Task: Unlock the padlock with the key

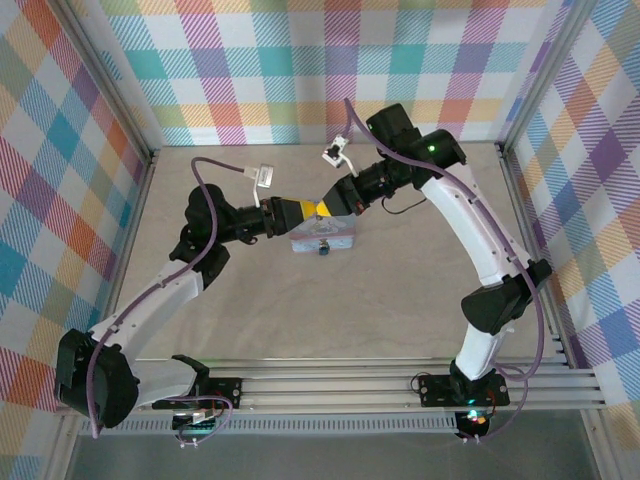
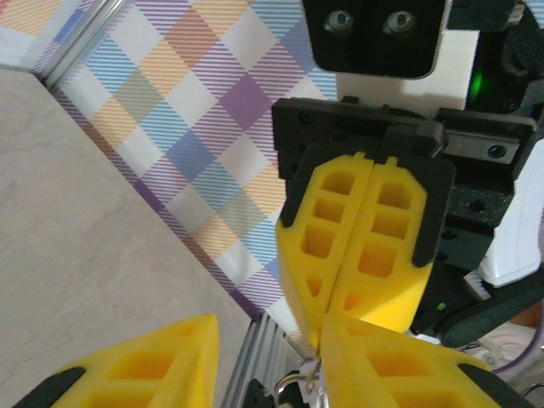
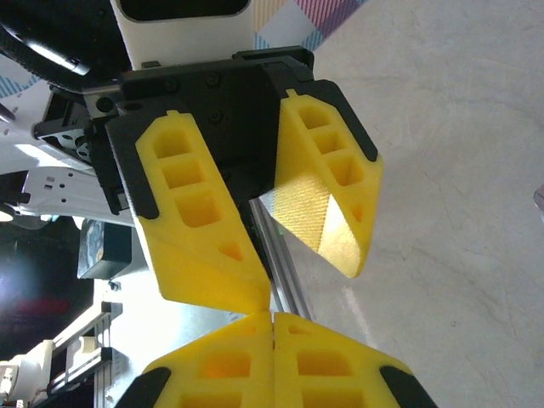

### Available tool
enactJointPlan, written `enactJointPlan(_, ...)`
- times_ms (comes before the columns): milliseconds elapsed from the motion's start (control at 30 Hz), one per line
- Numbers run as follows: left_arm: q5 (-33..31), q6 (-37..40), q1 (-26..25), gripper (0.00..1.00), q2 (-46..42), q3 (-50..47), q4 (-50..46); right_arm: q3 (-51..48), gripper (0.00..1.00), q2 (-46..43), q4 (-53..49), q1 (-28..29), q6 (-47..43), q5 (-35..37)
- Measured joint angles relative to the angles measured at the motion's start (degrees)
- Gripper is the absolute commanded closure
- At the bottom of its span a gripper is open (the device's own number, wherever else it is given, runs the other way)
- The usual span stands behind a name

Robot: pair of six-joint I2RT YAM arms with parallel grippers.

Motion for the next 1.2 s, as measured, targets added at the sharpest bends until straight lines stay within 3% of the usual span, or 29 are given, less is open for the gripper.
enactJointPlan(267, 0.76, -3.30, -1.01, 0.68, 0.63, -0.22, 4.35, -2.86, 1.00, -0.24, 2.49, 0.00, 0.31, 0.09)
enactJointPlan(800, 1.22, -4.24, -1.01, 0.68, 0.42, -2.95, 4.44, -8.85, 1.00, -3.69, 9.79, -0.11, 4.98, 0.74)
enactJointPlan(1200, 2.29, -4.26, -1.01, 0.82, 0.33, -3.52, 4.37, -11.76, 1.00, -4.81, 13.31, -0.11, 7.65, 0.28)
